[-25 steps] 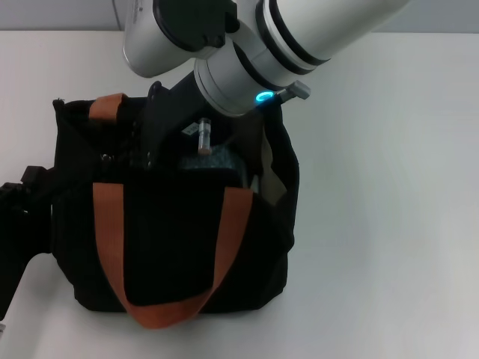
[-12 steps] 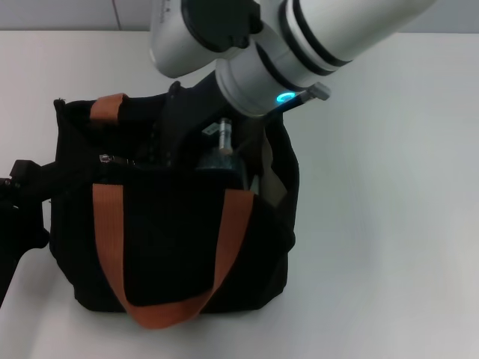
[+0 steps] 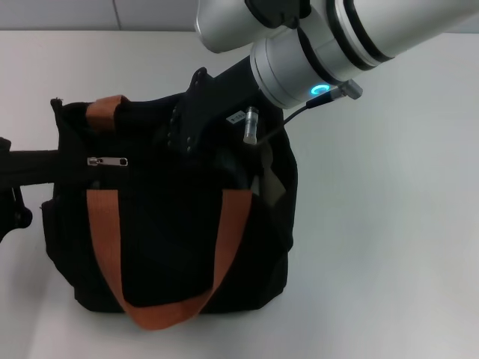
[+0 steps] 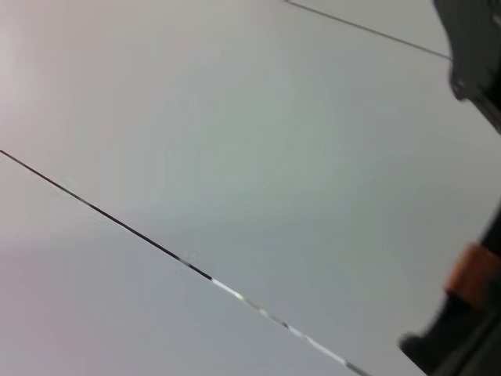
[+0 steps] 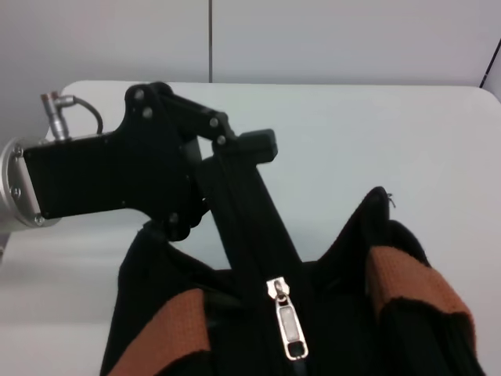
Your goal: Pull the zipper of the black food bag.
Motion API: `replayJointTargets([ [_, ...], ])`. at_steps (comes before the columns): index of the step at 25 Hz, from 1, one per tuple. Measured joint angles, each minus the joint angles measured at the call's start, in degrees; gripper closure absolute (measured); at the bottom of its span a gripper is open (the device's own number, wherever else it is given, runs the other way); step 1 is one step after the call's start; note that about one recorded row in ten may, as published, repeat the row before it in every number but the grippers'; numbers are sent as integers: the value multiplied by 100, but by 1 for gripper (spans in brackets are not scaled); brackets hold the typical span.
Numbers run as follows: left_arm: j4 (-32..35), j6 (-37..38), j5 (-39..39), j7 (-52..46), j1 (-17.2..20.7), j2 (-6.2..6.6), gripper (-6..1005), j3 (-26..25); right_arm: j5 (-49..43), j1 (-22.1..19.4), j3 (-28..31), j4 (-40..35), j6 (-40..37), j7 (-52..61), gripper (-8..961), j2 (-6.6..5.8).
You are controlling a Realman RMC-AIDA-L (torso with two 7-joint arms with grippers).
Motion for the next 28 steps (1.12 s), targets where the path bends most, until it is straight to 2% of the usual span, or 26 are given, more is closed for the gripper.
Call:
replayJointTargets([
  [4,-206,369,24,-10,-137,0,985,28,304,-79,-40,-4,43,-128,887,23],
  [10,-276,490,56,-12,-276,0,986,6,687,-151,-75,-5,83,-405,848,22],
  [14,-332,597,58,-12,-325,0,986,18,700,-143,-273,44,258,-594,733,24],
  [16,-334,607,57,-12,-352,0,986,31,705,-175,-586,43,584,-698,676,28],
  [24,-333,609,54,-48,-374,0,985,99,690,-181,-940,21,1092,-822,608,26],
  [28,-333,612,55,-56,-379,0,985,108,683,-181,-1070,22,1306,-832,603,24],
])
